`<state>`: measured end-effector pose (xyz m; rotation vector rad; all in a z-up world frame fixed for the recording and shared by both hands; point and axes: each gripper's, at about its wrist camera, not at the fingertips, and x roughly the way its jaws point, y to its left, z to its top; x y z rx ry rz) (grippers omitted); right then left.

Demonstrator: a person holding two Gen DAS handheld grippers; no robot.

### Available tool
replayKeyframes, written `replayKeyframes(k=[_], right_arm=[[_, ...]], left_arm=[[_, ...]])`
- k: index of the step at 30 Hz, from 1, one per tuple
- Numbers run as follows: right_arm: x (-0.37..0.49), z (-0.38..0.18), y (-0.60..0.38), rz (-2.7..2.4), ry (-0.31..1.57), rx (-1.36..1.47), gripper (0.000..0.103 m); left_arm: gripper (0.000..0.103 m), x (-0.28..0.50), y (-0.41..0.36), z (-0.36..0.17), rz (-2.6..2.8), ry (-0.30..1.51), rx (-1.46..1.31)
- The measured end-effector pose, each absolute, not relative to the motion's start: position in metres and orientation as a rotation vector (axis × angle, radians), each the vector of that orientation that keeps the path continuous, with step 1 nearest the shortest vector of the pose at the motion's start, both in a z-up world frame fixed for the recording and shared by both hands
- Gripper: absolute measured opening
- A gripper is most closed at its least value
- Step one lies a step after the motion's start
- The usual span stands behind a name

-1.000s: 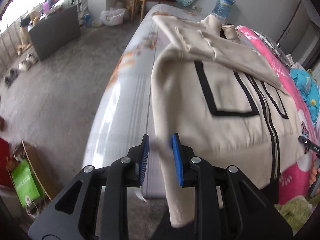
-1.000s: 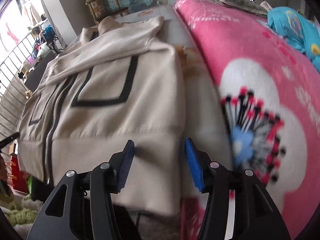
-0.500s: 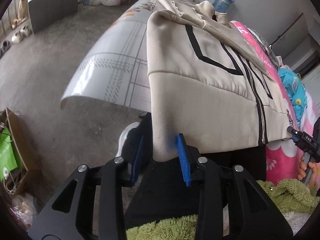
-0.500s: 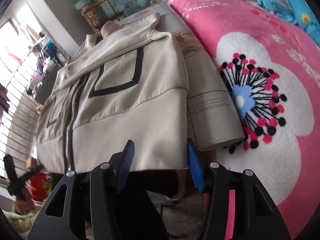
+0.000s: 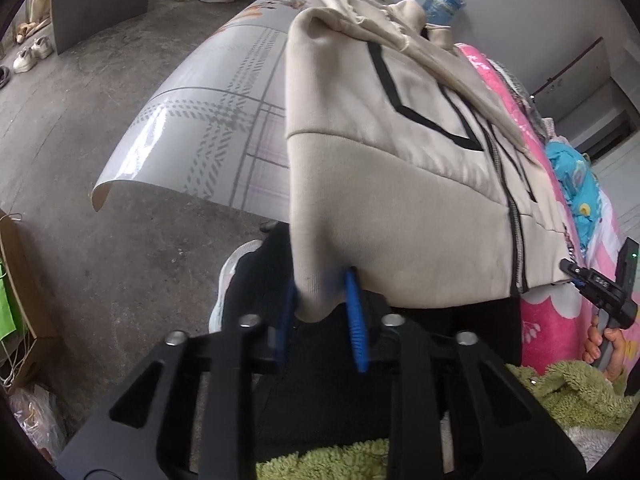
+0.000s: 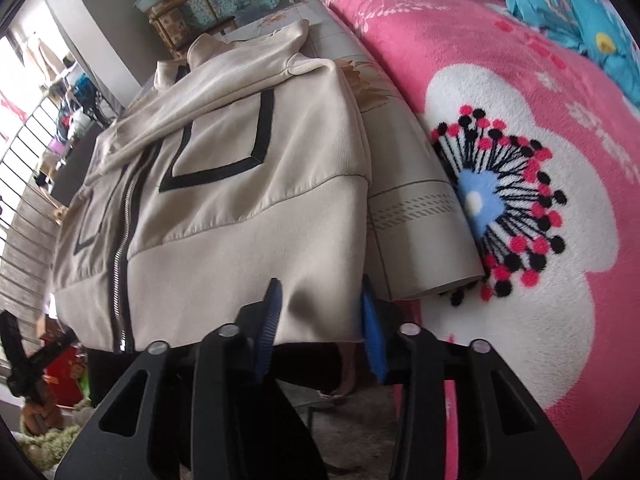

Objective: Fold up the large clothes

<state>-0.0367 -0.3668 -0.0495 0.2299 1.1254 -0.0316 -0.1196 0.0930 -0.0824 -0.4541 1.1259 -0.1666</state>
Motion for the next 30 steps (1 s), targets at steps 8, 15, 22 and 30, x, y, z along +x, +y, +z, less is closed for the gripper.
replayKeyframes(k=[8,15,22,30], right_arm=[[-0.044,-0.018,-0.364,-0.019,1.040,0.224,0.006],[-0.030,0.009,-0.368,-0.008,0.957,0.281,0.006],[0.009,0.021,-0.371,0.007,0.912,0.320,0.006],[0.075,0.013,-0.370,0.042,0.907,0.353,0.006]], left_arm=[[0.004,-0.135,0.093,-0.025,-0.282,0.995,-0.433],[0.004,-0.111,0.097,0.011,-0.304,0.880,-0.503],[0.004,-0.057,0.104,0.015,-0.248,0.900,-0.517],[0.004,-0.005,0.111,0.004,-0.173,0.934,-0.526]])
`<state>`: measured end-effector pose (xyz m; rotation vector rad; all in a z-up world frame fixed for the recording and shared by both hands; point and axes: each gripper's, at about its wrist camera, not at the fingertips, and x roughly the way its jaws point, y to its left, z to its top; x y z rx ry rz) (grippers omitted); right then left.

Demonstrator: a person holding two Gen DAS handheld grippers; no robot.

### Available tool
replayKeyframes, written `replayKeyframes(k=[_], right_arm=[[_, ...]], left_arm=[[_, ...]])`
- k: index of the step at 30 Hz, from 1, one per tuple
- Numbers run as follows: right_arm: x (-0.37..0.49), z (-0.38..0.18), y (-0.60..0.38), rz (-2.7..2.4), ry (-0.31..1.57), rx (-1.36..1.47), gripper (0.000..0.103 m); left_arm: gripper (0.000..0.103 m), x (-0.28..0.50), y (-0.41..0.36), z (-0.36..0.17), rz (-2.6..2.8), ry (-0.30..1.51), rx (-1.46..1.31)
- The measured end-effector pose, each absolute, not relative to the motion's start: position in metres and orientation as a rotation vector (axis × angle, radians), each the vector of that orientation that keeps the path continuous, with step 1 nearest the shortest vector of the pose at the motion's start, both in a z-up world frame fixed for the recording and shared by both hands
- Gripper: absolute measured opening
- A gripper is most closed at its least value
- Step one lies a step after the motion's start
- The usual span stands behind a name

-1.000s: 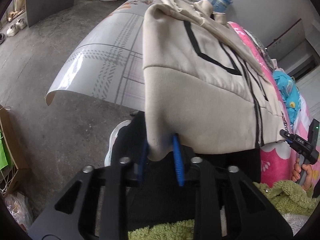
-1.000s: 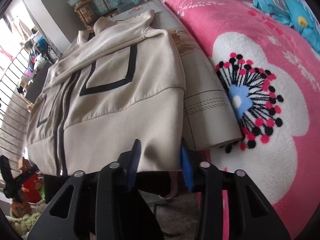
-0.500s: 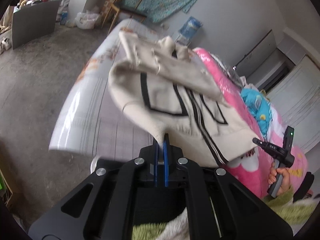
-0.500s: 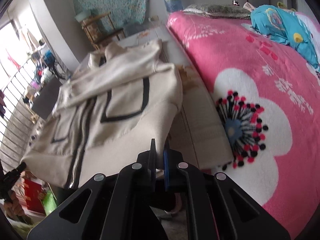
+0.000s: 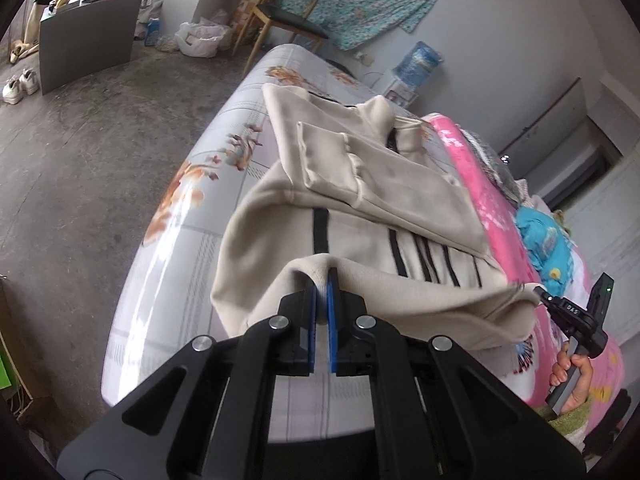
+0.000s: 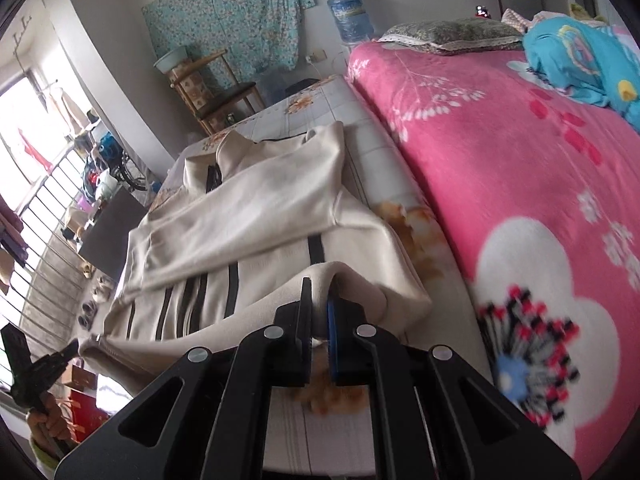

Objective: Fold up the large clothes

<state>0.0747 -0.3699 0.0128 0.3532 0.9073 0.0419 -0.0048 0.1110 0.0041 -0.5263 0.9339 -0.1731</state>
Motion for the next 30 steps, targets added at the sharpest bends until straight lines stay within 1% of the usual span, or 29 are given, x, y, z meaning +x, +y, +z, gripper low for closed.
replayKeyframes(k=[6,8,9,10,11,12,13,15,17,19,22,27,28,29,30], right_arm=[[0.126,-0.014,-0.370,0.060,0.952,0.413,0.007],[0.136,-0.023,-0.376,0.065,0.975,0.456,0.008],[0.138,-0.026,-0.378,0.079,0.978,0.474,0.013],[0.137,-0.025,-0.379,0.084,0.971,0.476,0.015],[0.134,-0.024,-0.380,0.078,0.960,0.463,0.024],[0.131,-0.022,-0.381,0.071,0.953,0.445,0.035],[0.126,-0.020,-0.383,0.057,0.943,0.418,0.038],[0.113,-0.018,-0.391,0.038,0.938,0.389,0.043],[0.103,-0.021,-0.400,0.022,0.950,0.377,0.047],[0.096,-0.029,-0.405,0.017,0.974,0.366,0.048],[0.094,-0.045,-0.405,0.003,1.026,0.331,0.048],[0.099,-0.049,-0.398,0.007,1.017,0.253,0.048],[0.101,-0.051,-0.395,0.004,1.014,0.231,0.048],[0.102,-0.051,-0.392,0.001,1.011,0.207,0.048],[0.103,-0.052,-0.390,-0.001,1.012,0.189,0.048]], left_arm=[[0.005,0.032,0.108,-0.013,-0.104,0.967,-0.479],[0.009,0.038,0.110,-0.015,-0.099,0.947,-0.484],[0.009,0.038,0.111,-0.015,-0.102,0.932,-0.495],[0.012,0.038,0.112,-0.014,-0.110,0.922,-0.506],[0.021,0.036,0.114,-0.011,-0.107,0.902,-0.502],[0.027,0.032,0.115,-0.007,-0.086,0.881,-0.479],[0.036,0.028,0.115,-0.005,-0.066,0.869,-0.449],[0.037,0.022,0.120,-0.003,-0.058,0.872,-0.425],[0.042,0.014,0.126,-0.005,-0.051,0.893,-0.427],[0.046,0.007,0.128,-0.010,-0.023,0.924,-0.404],[0.046,0.002,0.131,-0.028,0.019,0.987,-0.402],[0.046,0.001,0.126,-0.035,0.048,0.978,-0.395],[0.042,0.001,0.124,-0.035,0.052,0.979,-0.383],[0.035,0.002,0.120,-0.036,0.048,0.979,-0.372],[0.033,0.003,0.116,-0.037,0.042,0.980,-0.365]])
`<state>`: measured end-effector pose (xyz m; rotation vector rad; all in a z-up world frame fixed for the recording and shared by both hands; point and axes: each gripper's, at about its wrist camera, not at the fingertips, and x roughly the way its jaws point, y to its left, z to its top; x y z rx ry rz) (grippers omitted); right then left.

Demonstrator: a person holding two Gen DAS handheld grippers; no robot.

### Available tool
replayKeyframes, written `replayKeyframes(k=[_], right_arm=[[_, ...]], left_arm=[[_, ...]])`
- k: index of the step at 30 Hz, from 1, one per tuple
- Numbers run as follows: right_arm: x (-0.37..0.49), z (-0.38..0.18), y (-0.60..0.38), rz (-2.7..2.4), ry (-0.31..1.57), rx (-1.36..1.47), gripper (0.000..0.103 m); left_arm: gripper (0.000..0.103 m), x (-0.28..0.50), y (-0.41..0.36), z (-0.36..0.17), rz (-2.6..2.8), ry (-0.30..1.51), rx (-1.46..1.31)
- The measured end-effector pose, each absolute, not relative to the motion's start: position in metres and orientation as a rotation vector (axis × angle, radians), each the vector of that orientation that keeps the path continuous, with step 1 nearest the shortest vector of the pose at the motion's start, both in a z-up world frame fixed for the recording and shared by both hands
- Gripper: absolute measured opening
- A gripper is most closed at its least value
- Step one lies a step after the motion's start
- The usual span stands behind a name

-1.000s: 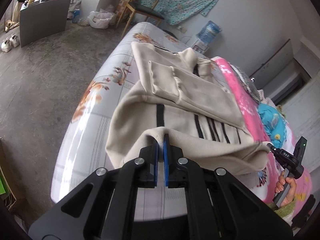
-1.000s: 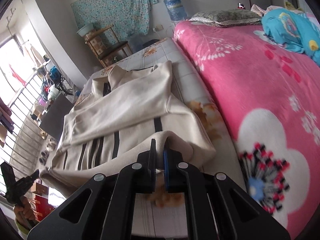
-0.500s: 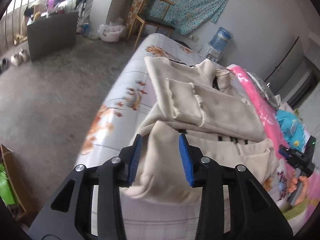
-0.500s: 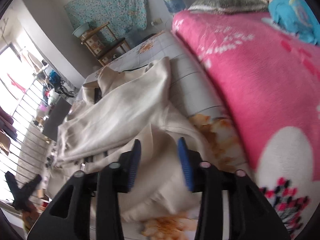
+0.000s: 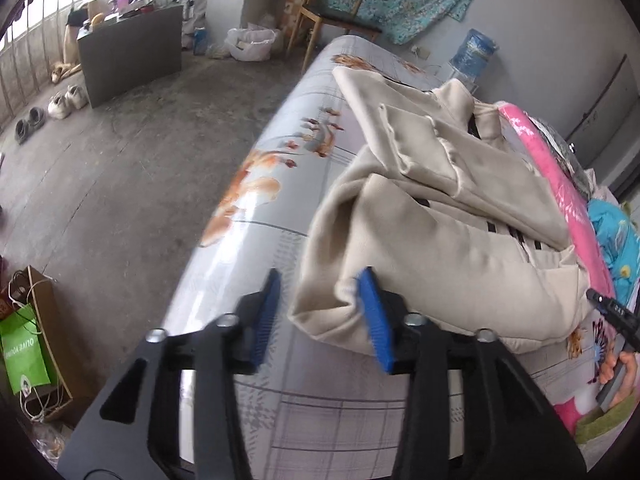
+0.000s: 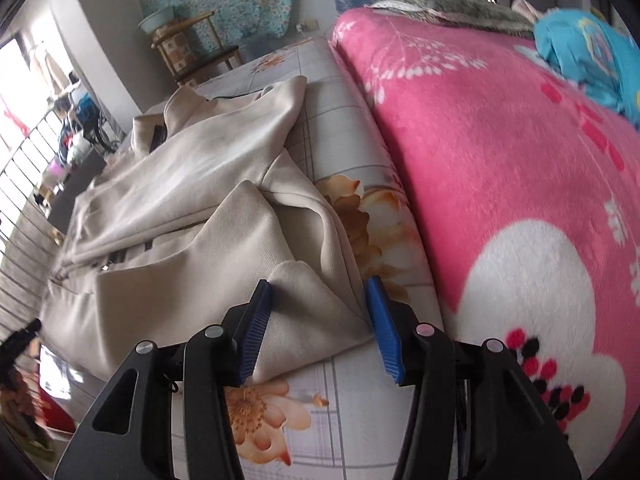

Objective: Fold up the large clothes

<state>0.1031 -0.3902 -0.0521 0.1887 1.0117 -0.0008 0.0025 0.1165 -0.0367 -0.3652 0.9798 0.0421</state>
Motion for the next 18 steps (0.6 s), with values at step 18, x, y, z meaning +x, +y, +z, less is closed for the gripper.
replayKeyframes(k=[18], right_arm=[[0.065,-0.008,-0.372,-0.011,0.959,0.172,0.010]], left_arm=[[0.006,-0.026,0.105,0.011,-0.009,0.862,-0.236]])
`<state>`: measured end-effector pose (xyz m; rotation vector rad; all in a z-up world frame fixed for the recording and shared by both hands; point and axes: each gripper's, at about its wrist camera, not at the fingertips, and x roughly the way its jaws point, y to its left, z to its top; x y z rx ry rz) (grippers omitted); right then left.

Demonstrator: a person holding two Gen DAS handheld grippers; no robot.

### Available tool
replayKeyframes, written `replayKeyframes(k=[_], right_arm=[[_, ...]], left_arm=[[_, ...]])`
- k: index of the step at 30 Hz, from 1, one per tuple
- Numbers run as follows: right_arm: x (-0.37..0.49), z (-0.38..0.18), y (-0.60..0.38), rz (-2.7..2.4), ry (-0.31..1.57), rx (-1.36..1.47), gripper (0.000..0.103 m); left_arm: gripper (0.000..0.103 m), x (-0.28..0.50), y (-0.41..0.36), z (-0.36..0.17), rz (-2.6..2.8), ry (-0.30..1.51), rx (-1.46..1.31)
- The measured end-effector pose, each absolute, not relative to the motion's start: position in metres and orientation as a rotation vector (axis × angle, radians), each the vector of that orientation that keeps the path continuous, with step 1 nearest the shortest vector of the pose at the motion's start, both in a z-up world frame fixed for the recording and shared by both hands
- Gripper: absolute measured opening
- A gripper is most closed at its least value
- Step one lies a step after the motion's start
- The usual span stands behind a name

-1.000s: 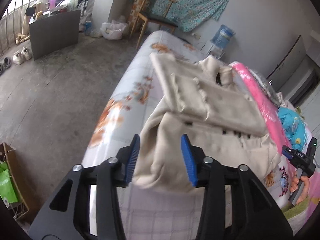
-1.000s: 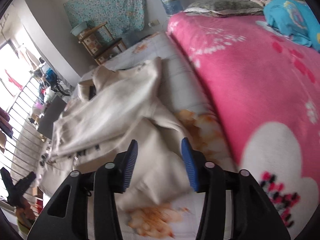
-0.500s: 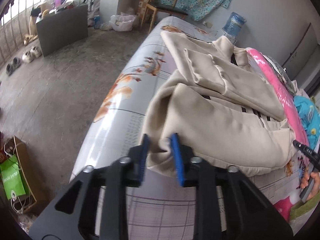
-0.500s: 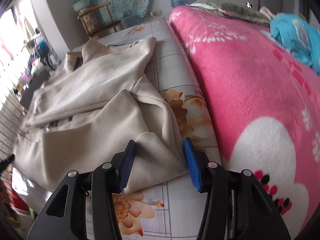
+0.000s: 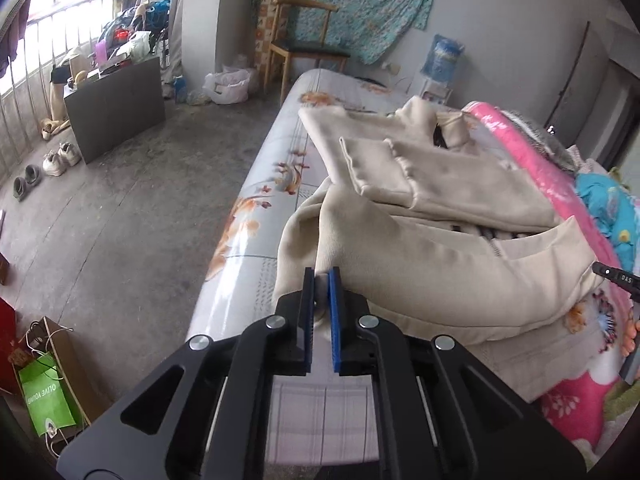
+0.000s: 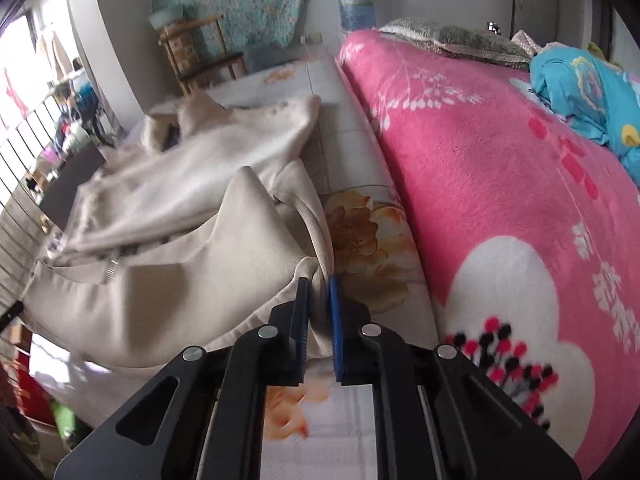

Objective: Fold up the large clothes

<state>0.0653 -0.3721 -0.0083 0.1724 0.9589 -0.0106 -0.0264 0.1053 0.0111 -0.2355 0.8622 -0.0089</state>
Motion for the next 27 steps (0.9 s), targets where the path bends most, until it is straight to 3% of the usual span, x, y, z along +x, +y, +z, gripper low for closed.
replayKeyframes(k=[4,9,13,18,20,27], right_arm=[[0.045,-0.012,-0.377,0.002,0.975,0.240,0.010],[0.036,-0.032,-0.401,-0.052,1.033,0.326,0.018],[0.023,-0.007,-0.394,-0.054,0.956,0.296,0.035],[0.037,0.007,-0.345,0.111,0.945,0.257,0.051],[0.050,-0.002,-0.313,0.208,0.989,0.247,0.053],[0.080,-0.041,-0.234,0.290,1.112,0.067,0.053]], left_arm=[[0.006,-0.043,0.129,0.011,-0.004,0.894,-0.301],[0.002,-0.048,0.159,-0.014,0.067,0.935,-0.341],[0.007,-0.055,0.169,0.006,0.044,0.832,-0.372],[0.021,-0.033,0.118,0.016,-0.178,0.840,-0.334],[0.033,-0.016,0.084,0.007,-0.271,0.892,-0.306],[0.030,0.024,0.011,-0.038,-0.263,1.021,-0.072]])
